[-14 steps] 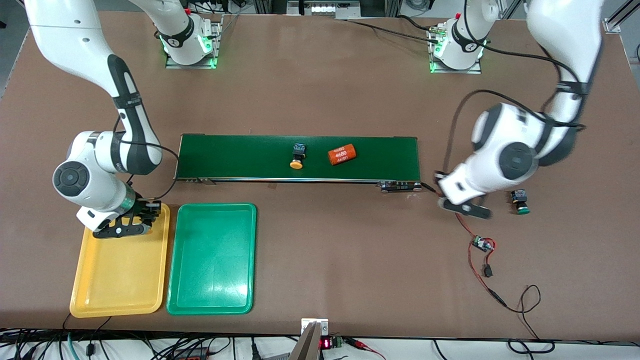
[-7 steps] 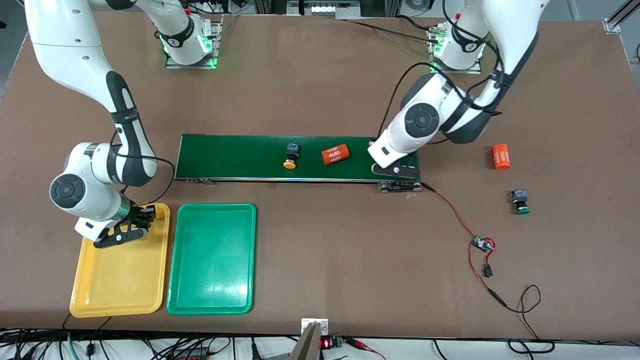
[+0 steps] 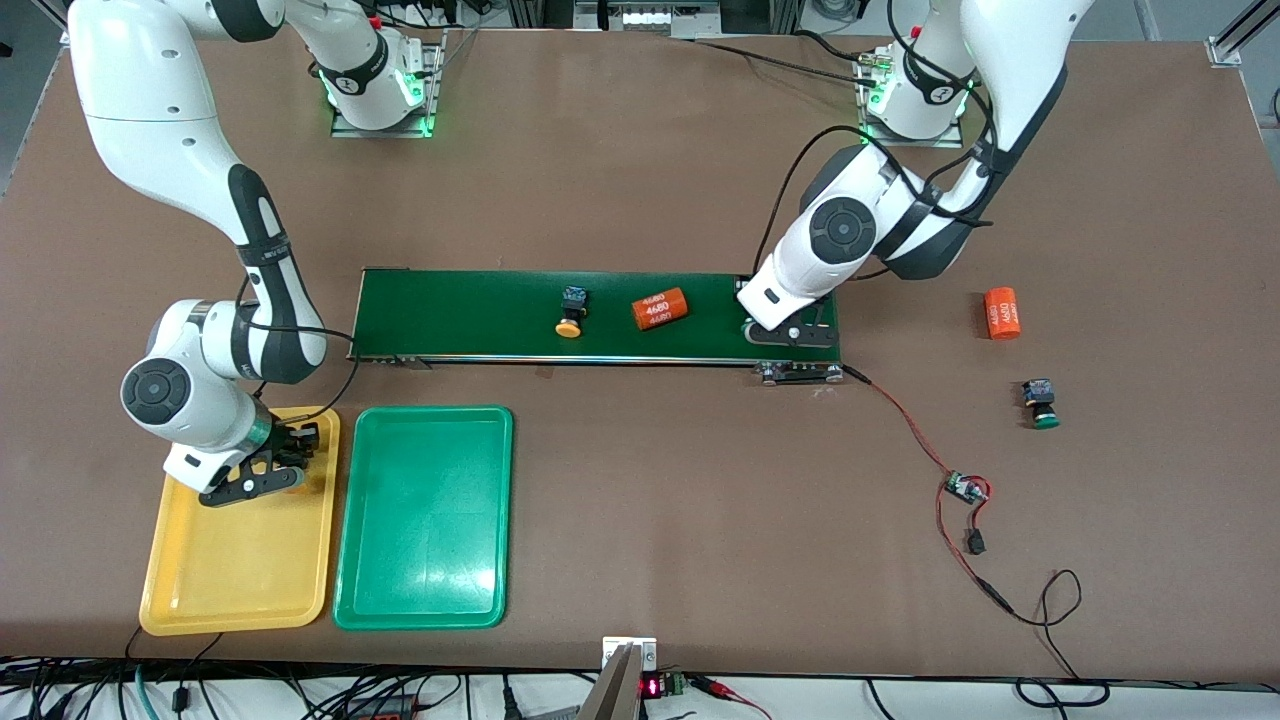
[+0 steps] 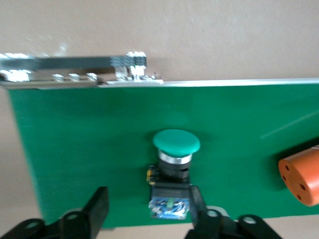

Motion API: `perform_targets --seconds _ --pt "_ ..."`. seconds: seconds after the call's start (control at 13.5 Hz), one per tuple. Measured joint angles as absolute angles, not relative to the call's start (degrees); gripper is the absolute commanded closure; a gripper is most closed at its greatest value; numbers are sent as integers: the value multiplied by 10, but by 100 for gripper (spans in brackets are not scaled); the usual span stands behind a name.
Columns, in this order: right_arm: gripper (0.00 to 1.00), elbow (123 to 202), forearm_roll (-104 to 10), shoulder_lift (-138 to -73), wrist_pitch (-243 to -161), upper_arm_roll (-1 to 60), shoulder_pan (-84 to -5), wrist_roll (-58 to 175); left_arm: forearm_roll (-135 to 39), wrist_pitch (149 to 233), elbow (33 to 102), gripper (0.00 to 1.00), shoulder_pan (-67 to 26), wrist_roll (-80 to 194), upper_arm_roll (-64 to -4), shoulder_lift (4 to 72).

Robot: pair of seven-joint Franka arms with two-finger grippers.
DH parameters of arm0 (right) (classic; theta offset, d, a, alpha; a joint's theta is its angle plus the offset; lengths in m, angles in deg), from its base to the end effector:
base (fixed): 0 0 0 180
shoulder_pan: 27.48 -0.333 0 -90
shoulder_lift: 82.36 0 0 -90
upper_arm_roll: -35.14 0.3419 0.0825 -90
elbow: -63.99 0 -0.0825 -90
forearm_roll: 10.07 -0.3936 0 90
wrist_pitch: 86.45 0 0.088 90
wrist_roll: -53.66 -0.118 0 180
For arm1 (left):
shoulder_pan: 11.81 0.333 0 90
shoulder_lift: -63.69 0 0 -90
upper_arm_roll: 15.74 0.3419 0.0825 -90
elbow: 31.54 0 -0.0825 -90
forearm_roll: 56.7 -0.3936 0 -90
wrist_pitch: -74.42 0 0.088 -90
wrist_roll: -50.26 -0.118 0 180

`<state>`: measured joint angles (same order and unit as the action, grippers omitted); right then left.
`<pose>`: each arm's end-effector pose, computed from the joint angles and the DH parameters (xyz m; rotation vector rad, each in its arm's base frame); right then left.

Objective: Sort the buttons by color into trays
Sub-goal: 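Release the yellow button in the yellow tray while the left gripper places the green button, then grasp the second yellow button with the right gripper while the left gripper grasps a cylinder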

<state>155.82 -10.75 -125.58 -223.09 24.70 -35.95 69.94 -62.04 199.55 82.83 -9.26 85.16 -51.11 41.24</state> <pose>0.7233 -0.0064 0.1969 2.9893 0.4400 0.0312 0.5158 -0.3117 0.2939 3.0719 -0.0015 -0.2933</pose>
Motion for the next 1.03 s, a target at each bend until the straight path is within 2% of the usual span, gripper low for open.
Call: perform_targets --seconds 0.15,0.3,0.44,0.74,1.03 --pt "0 1556 -114 -1256 -2231 247 -358 699 -620 1937 791 0 -87 852 -496 439" --pt "0 1548 -119 -1251 -2224 247 -358 699 -620 1907 771 0 -86 838 -443 464" --pt "0 1539 -121 -1235 -2177 248 -359 699 -621 1898 774 0 -83 775 -380 469" --pt "0 1538 -146 -1165 -2047 249 -361 685 -621 1894 835 0 -78 607 -269 461" --pt "0 1574 -152 -1101 -2014 258 -392 595 -624 1898 880 0 -77 531 -201 455"
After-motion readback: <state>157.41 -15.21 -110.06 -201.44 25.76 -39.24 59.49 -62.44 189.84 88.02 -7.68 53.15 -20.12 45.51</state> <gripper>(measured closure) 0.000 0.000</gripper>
